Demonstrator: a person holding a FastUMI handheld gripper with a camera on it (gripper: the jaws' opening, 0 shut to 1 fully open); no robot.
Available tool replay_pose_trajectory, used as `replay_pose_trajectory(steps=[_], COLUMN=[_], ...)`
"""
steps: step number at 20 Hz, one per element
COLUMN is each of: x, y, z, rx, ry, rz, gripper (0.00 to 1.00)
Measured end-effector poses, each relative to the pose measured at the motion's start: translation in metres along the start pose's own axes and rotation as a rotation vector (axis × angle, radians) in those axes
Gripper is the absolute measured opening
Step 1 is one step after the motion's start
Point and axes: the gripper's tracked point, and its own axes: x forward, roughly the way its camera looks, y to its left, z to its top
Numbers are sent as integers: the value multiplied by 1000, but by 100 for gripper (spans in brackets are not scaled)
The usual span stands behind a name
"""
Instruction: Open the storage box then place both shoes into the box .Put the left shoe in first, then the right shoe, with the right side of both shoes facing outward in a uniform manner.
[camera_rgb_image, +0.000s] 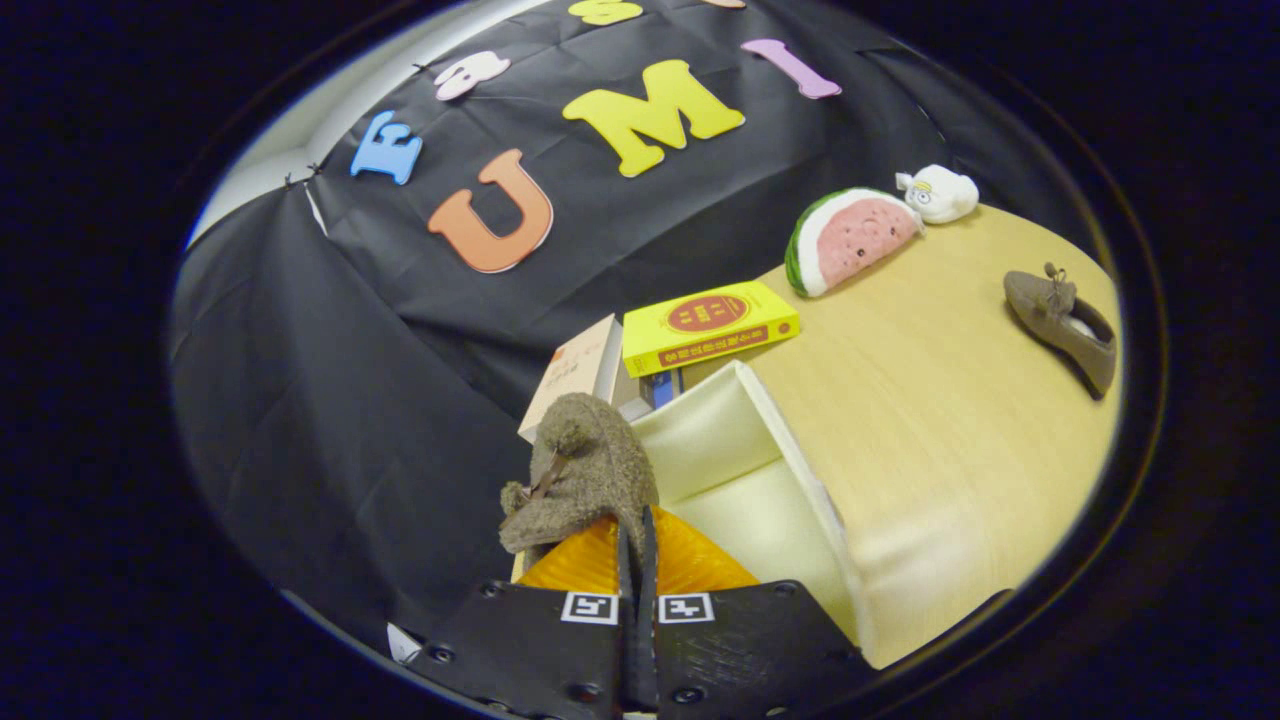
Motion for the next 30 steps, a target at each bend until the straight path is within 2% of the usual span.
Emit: replay_pose_trajectory(steps=[6,11,12,16,18,21,23,30], x=[17,20,17,2,-9,-35,-55,-129], y=[-4,0,9,17,20,18,7,-91], z=[-40,-48,-45,-29,-16,6,29,126], rx=[43,-2,-6,-134,-224,-331,-389,-535], ry=[129,185,179,118,70,2,-54,-204], rz=[-55,-29,4,24,44,70,80,28], gripper=[1,17,26,72,83,89,89,89])
